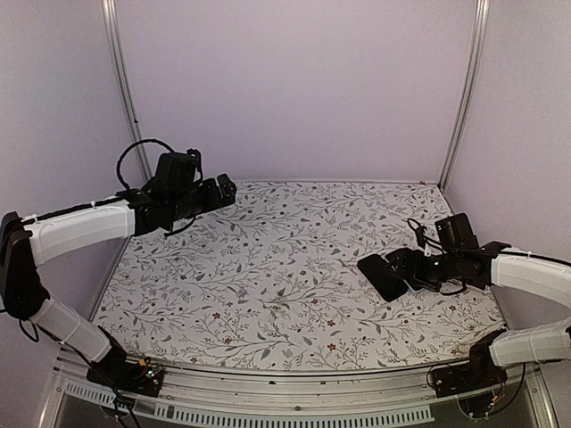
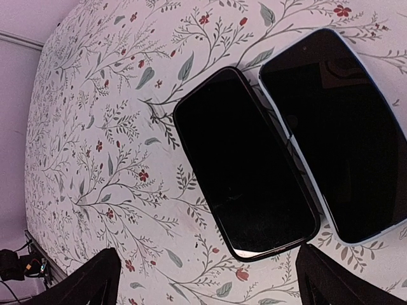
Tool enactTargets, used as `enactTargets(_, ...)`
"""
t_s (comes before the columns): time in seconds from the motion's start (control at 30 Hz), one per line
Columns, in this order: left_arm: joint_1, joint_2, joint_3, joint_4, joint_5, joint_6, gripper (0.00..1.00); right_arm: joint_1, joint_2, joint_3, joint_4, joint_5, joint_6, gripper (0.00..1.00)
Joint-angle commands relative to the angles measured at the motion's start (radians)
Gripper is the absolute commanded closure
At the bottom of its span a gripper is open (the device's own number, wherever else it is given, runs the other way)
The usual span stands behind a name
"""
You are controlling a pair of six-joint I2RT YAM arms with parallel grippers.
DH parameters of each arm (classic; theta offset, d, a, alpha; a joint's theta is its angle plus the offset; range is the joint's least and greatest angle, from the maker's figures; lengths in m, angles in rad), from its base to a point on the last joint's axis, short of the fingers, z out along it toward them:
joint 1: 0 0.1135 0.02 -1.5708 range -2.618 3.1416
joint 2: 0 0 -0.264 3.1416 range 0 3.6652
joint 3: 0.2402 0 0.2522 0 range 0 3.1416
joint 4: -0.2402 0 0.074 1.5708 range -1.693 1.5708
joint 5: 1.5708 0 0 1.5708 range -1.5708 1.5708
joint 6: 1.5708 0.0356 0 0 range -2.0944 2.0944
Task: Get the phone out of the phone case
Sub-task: Adjust the phone with the phone case at the center of the board.
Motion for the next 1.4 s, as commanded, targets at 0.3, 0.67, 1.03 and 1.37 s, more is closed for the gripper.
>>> enactTargets(0.3,0.036,-0.062,-0.036,0.091,0.074,-0.013,0.01,0.005,0.095,-0.069,0.051,-0.001,0.025,0.01)
enactTargets(0.67,0.065,-0.077,-0.040,0.140,0.104,-0.003,0.01,0.006,0.200,0.006,0.106,0.097,-0.019,0.01)
enactTargets(1.03,0.082,-0.082,-0.055,0.141,0.128,-0.007,0.01,0.165,0.375,0.177,0.086,0.102,-0.111,0.01)
enactTargets(1.37,0.096,-0.062,-0.062,0.147,0.214,-0.040,0.01,0.308,0.536,0.333,-0.054,0.353,-0.124,0.01)
